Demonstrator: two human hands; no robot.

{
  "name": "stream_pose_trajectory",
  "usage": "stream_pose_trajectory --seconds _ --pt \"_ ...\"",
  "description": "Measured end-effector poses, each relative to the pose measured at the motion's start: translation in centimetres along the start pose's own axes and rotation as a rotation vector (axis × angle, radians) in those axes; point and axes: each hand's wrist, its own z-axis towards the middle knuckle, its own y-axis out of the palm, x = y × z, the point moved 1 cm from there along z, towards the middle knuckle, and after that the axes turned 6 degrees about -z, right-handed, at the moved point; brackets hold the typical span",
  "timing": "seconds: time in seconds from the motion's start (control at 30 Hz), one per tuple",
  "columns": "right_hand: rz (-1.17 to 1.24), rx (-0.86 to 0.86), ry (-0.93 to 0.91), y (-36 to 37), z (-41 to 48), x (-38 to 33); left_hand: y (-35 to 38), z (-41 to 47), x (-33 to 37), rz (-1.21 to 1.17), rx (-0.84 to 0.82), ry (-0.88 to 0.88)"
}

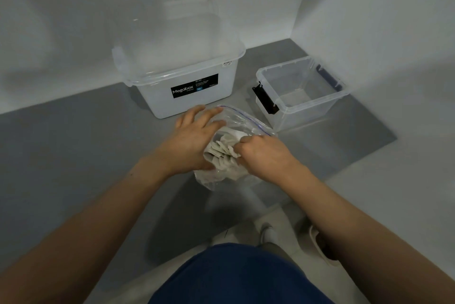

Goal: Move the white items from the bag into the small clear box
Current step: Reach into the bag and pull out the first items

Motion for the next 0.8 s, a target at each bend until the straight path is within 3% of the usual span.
stream_pose_trajectory --seconds 0.1,0.17,0.27,0.4,0.57,0.8 --pt "-0.018 -0.017 0.133 0.6 0.1 1.0 0.1 -0.1 0.8 0.123 0.250 0.380" --pt "0.009 -0.017 0.194 0.4 -0.1 1.3 0.9 -0.1 1.1 0.138 0.127 0.510" --pt "-0.003 -0.042 0.296 0.5 -0.7 1.7 2.1 0.2 0.9 0.221 -0.123 0.254" --pt "0.079 -0.072 0.309 0.9 -1.1 1.7 2.5 1.1 0.3 0.278 -0.156 -0.004" --pt "0.126 -0.090 0.265 2.2 -0.9 1.5 2.9 2.3 0.6 0.200 -0.122 -0.092" --pt "0.176 0.015 0.261 2.6 -0.3 2.0 2.9 3.8 0.7 0.117 -0.130 -0.058"
